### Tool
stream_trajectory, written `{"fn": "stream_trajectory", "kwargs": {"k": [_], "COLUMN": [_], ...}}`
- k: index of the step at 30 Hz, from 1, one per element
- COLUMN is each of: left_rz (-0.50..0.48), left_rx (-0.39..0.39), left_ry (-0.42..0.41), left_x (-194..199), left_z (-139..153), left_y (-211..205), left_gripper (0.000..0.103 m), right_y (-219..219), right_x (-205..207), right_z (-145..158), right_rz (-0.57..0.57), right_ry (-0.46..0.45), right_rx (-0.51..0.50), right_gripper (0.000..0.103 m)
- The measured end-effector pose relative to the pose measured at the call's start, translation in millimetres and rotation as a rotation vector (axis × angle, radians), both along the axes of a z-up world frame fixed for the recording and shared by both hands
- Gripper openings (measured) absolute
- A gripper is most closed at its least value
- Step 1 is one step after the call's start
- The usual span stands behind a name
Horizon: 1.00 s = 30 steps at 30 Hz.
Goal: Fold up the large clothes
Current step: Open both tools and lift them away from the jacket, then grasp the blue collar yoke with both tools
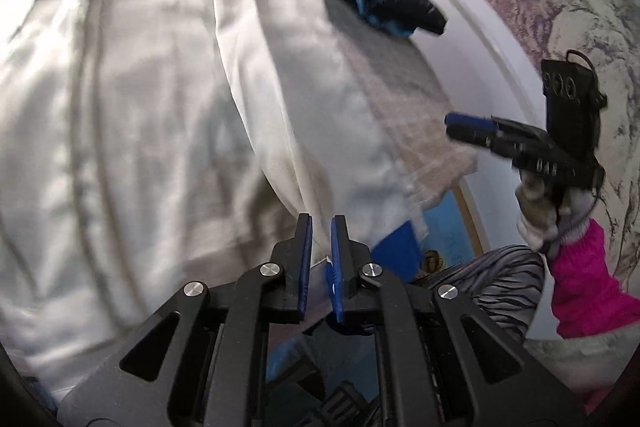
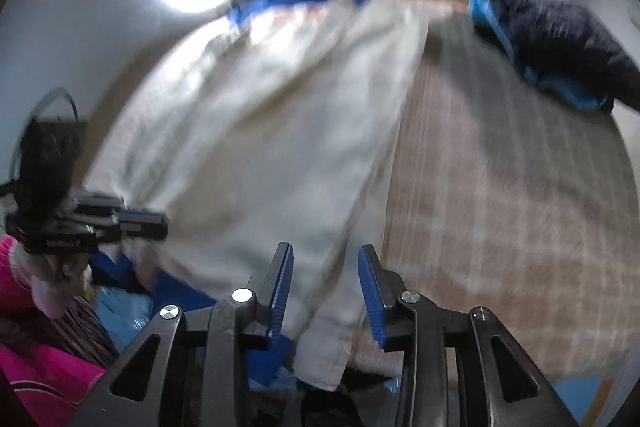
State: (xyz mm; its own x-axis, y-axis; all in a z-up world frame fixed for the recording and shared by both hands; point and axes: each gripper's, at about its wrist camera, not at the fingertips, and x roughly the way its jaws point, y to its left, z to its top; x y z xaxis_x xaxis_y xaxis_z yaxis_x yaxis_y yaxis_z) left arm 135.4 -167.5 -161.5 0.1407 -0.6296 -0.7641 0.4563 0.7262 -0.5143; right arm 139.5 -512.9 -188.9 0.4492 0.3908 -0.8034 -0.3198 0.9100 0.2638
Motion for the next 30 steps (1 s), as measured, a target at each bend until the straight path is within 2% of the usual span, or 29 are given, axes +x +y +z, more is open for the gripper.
{"fn": "stream_trajectory", "kwargs": {"k": [5,7,8,12,15,16,18,19,20,22,24,26,30], "left_rz": [0.009,0.028,0.042,0.086,0.101,0.1,0.102,0.104,0.101,0.099,0.121,0.125,0.129], "left_rx": [-0.039,-0.034,-0.036,-0.003,0.015,0.015,0.015,0.016,0.02,0.022,0.017,0.002,-0.016], "left_ry": [-0.101,-0.151,-0.185,-0.333,-0.413,-0.426,-0.444,-0.455,-0.465,-0.465,-0.432,-0.381,-0.29], "left_x": [1,6,11,33,61,71,102,114,130,162,199,228,280], "left_z": [62,85,98,148,180,187,201,205,209,211,201,180,119], "left_y": [30,42,49,70,75,75,67,63,57,45,31,15,-19], "left_gripper": [0.006,0.006,0.006,0.006,0.007,0.008,0.02,0.028,0.032,0.032,0.032,0.032,0.032], "right_y": [-9,-4,-1,13,26,28,34,35,37,42,44,44,36], "right_x": [8,10,9,18,45,56,86,100,115,153,185,222,290], "right_z": [62,86,100,147,183,191,208,215,219,220,210,190,131], "right_rz": [-0.025,-0.032,-0.031,-0.012,-0.011,-0.008,0.001,-0.005,-0.016,-0.038,-0.056,-0.085,-0.13], "right_ry": [-0.114,-0.168,-0.198,-0.298,-0.336,-0.339,-0.329,-0.326,-0.328,-0.338,-0.334,-0.308,-0.217], "right_rx": [0.108,0.146,0.16,0.177,0.175,0.179,0.2,0.218,0.233,0.249,0.266,0.281,0.314], "right_gripper": [0.039,0.048,0.05,0.051,0.052,0.052,0.052,0.052,0.052,0.052,0.055,0.056,0.056]}}
